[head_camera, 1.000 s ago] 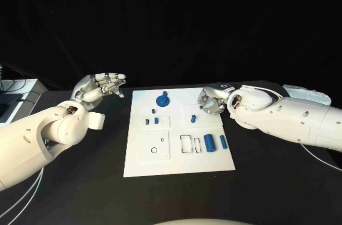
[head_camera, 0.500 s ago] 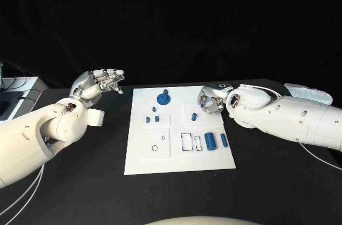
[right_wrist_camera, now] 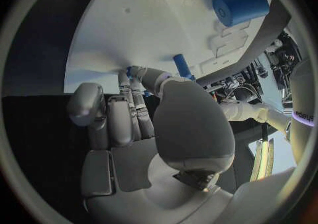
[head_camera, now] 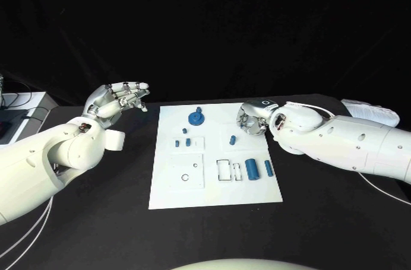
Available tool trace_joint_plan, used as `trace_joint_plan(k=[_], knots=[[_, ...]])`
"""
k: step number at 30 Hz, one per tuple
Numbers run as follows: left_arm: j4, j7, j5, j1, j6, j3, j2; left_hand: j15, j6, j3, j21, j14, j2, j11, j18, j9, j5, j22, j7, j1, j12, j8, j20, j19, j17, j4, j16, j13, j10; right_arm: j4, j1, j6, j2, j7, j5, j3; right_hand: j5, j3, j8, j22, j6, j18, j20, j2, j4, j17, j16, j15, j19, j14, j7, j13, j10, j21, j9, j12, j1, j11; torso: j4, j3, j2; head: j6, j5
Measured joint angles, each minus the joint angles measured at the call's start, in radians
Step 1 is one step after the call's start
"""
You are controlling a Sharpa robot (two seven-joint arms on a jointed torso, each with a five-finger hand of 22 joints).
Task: Assemble the parts on the task board
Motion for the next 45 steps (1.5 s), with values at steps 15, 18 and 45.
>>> trace_joint_plan(k=[15, 18, 45], knots=[[-0.015, -0.005, -0.001, 0.0, -0.001, 0.0, 0.001, 0.0, 0.0, -0.005, 0.0, 0.0, -0.004, 0.004, 0.0, 0.0, 0.0, -0.001, 0.0, 0.004, -0.005, 0.001, 0.0, 0.008, 0.0, 0.0, 0.0, -0.005, -0.004, 0.039, -0.009, -0.06, -0.018, -0.044, -0.034, -0.003, -0.012, 0.013, 0.009, 0.038, 0.003, -0.011, -0.005, 0.008, -0.008, -0.005, 0.004, -0.002, 0.016, -0.002, -0.004, -0.001, 0.007, 0.036, 0.014, -0.006, 0.005, 0.007, -0.0002, 0.0003, -0.002, 0.0, -0.003], [-0.019, -0.006, -0.001, 0.0, -0.002, 0.0, 0.001, 0.0, 0.0, -0.008, 0.0, 0.0, -0.004, 0.006, 0.0, 0.0, 0.0, -0.002, 0.0, 0.004, -0.005, 0.001, 0.0, 0.008, 0.0, -0.003, 0.0, -0.008, -0.006, 0.062, -0.007, -0.083, -0.033, -0.047, -0.034, 0.0, -0.01, 0.015, 0.009, 0.046, 0.003, -0.011, -0.005, 0.009, -0.009, -0.007, 0.004, -0.002, 0.016, -0.002, -0.004, -0.001, 0.007, 0.043, 0.018, -0.007, 0.006, 0.007, -0.0002, 0.0003, -0.003, 0.002, -0.003], [-0.023, -0.01, 0.0, -0.008, -0.013, 0.001, 0.017, 0.0, -0.004, -0.014, -0.004, 0.0, -0.004, 0.007, 0.0, -0.001, 0.0, -0.004, 0.003, 0.004, -0.014, 0.007, 0.004, 0.011, 0.0, -0.003, 0.0, -0.018, -0.022, 0.35, -0.016, -0.171, -0.051, -0.04, 0.032, 0.01, -0.005, 0.018, 0.013, 0.067, 0.001, -0.024, -0.009, 0.008, -0.008, -0.015, 0.008, -0.001, 0.027, -0.002, -0.005, -0.002, 0.007, 0.063, 0.021, -0.007, 0.006, 0.007, 0.001, -0.0048, -0.007, -0.005, 0.049]])
